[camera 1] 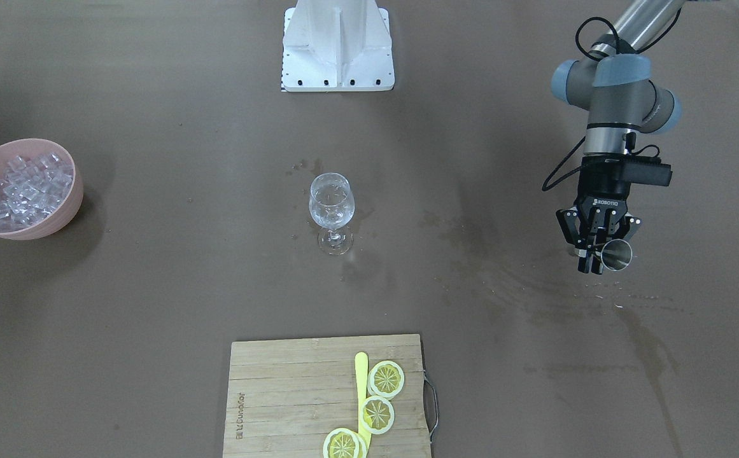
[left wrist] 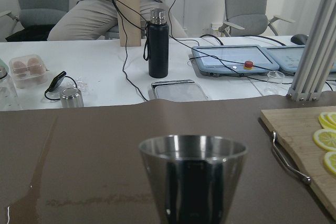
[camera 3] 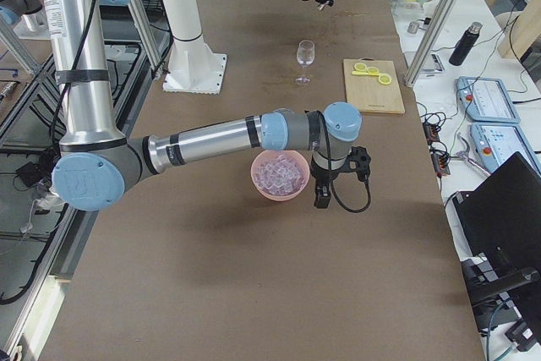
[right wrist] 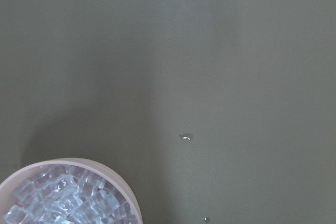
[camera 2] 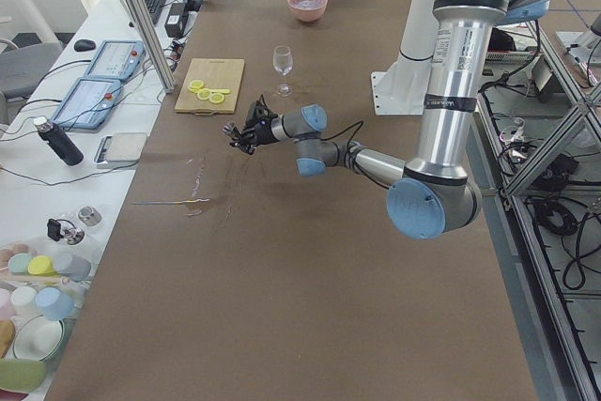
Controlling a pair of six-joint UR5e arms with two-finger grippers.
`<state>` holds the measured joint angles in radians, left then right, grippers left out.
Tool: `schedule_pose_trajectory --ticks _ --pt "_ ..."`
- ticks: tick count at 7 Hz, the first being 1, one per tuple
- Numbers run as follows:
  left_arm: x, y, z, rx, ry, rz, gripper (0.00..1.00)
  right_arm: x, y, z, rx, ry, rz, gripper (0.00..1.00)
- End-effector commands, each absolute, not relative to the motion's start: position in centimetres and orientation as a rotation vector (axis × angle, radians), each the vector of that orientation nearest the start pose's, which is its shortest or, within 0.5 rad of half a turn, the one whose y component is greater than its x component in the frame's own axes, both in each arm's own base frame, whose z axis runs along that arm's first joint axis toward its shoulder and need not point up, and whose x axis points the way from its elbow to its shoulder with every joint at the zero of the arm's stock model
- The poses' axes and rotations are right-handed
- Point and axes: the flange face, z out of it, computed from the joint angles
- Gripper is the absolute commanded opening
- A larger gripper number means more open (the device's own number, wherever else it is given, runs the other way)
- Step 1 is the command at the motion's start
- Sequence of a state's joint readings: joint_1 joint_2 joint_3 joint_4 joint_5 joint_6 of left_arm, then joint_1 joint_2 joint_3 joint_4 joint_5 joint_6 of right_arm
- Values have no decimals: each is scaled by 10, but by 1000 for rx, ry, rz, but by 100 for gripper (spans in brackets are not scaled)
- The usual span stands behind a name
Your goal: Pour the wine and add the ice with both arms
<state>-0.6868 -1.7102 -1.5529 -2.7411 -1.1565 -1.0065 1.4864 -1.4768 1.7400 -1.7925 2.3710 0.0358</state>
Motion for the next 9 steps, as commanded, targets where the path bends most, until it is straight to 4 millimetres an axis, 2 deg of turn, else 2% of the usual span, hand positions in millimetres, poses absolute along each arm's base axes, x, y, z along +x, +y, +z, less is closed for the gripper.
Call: schedule_pose_trajectory --ticks 1,3,5,6,8,9 --pt "320 -494 478 1099 792 -431 0 18 -524 549 -9 -800 -63 100" --pt "311 -496 489 1167 699 -507 0 18 -524 551 -13 -800 -61 100" --pt "320 -492 516 1163 713 -554 0 17 -524 551 -14 -801 -63 100" --pt "322 -492 523 1170 695 -574 0 18 -524 550 -12 -802 -62 100" --pt "353 -473 529 1177 689 -568 0 18 -524 551 -13 -800 -61 100" --pt "358 -469 530 1183 684 -569 0 18 -524 552 -14 -800 -61 100"
